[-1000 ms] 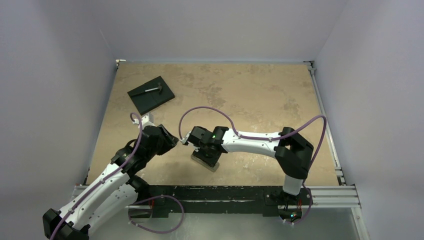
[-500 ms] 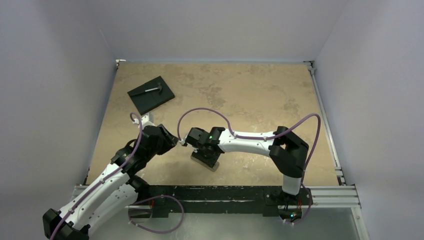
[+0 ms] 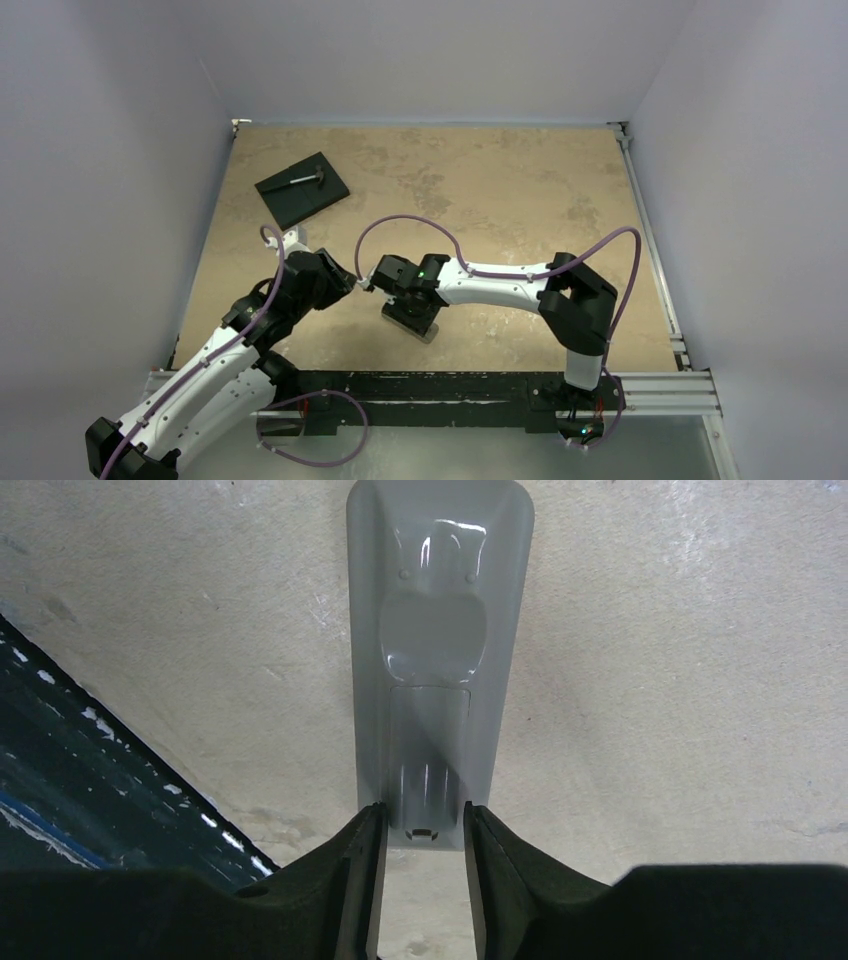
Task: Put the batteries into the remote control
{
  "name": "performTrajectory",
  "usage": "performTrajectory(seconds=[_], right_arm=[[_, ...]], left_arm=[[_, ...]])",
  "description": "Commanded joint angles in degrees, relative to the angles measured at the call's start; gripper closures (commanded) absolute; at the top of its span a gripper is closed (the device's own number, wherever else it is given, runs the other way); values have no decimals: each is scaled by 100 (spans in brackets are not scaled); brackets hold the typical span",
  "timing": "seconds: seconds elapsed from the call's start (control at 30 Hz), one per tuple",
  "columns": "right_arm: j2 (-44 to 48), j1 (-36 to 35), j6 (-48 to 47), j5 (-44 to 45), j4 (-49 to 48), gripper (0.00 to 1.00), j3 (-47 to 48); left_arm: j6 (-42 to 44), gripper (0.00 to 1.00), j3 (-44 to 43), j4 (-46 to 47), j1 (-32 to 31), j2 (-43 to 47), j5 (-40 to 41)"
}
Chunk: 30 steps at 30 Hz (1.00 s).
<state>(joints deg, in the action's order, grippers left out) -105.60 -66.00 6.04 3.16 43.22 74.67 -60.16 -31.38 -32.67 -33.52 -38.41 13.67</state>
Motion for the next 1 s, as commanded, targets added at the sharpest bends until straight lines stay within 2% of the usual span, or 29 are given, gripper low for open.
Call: performTrajectory(seconds=[0.0, 0.23, 0.6, 0.67, 0.8, 0.97], right_arm=[[75, -18, 66, 80, -124, 57, 203], [121, -21, 94, 9, -156, 49, 210], [603, -18, 289, -13, -192, 46, 186], [691, -18, 337, 23, -191, 51, 151], [795, -23, 384, -11, -200, 67, 38], [854, -18, 444, -33, -279, 100, -158]], left_arm=[[175, 56, -45, 166, 9, 2, -22], [174, 56, -44, 210, 11, -43, -44], [171, 56, -46, 191, 5, -61, -66], [171, 56, -38, 197, 7, -68, -66], [154, 56, -35, 207, 8, -96, -74], [147, 57, -35, 244, 3, -114, -100]])
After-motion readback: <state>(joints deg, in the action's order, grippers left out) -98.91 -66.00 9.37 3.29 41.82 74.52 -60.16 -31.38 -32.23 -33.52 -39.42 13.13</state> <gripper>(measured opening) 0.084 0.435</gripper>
